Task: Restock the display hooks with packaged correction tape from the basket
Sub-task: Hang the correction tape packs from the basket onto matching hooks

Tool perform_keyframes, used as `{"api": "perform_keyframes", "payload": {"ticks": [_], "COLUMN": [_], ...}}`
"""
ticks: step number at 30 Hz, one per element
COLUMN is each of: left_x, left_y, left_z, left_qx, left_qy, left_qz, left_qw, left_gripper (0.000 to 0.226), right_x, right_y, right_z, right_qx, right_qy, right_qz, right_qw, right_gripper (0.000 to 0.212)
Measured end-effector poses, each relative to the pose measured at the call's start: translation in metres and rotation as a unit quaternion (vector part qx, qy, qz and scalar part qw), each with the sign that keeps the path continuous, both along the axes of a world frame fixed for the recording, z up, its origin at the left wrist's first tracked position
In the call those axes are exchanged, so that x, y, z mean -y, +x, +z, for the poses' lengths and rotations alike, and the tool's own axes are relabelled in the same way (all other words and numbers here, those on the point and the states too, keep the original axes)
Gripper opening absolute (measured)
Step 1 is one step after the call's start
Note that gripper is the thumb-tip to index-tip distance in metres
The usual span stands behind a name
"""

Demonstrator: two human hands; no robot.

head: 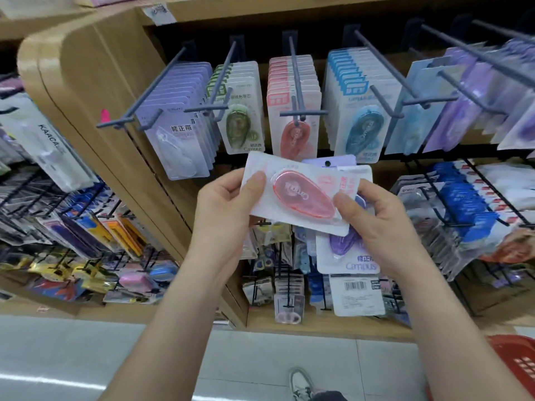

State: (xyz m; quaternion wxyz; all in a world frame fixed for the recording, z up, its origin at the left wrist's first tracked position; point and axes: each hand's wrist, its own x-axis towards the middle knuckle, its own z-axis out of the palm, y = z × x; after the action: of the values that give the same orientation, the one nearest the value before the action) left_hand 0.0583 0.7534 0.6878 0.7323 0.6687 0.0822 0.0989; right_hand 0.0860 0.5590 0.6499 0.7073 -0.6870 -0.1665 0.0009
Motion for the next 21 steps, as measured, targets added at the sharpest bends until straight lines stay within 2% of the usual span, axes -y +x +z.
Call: {"api": "perform_keyframes", "payload": {"ticks": [3,6,8,11,15,18,21], "left_x": [0.007,0.012,0.016,0.020,0.026,0.032,0.034], "left_y": [0.005,0.017,0.025,0.038,0.048,0.055,0.058], "left_z": [0.008,0.017,0.022,0.025,0.027,0.026,0.021], "left_qx": [0.071,0.170,0.204,0.196,0.203,0.190,0.143], "left_qy": [0.131,0.267,0.301,0.267,0.181,0.093,0.023], "left_qz": [-0.006,0.006,0.030,0.056,0.067,0.079,0.045], "left_qw": [0.989,0.949,0.931,0.942,0.960,0.974,0.988], "left_gripper": [0.023,0.019,0.013,0.009,0.023,0.013,0.010], "right_x": [0.012,0.025,0.032,0.036,0.029,0.022,0.018], "right_y": [-0.002,-0.001,0.001,0.005,0.006,0.005,0.004], "right_z": [0.001,0.002,0.002,0.003,0.000,-0.005,-0.009], "right_qx": [-0.001,0.013,0.020,0.020,0.009,0.007,0.002], "right_qy": [-0.029,-0.074,-0.110,-0.127,-0.126,-0.122,-0.120], "right_qz": [0.005,0.005,0.000,0.008,0.030,0.042,0.049], "right_qw": [1.000,0.997,0.994,0.992,0.992,0.992,0.992], "right_gripper": [0.023,0.021,0.020,0.017,0.014,0.014,0.014]}}
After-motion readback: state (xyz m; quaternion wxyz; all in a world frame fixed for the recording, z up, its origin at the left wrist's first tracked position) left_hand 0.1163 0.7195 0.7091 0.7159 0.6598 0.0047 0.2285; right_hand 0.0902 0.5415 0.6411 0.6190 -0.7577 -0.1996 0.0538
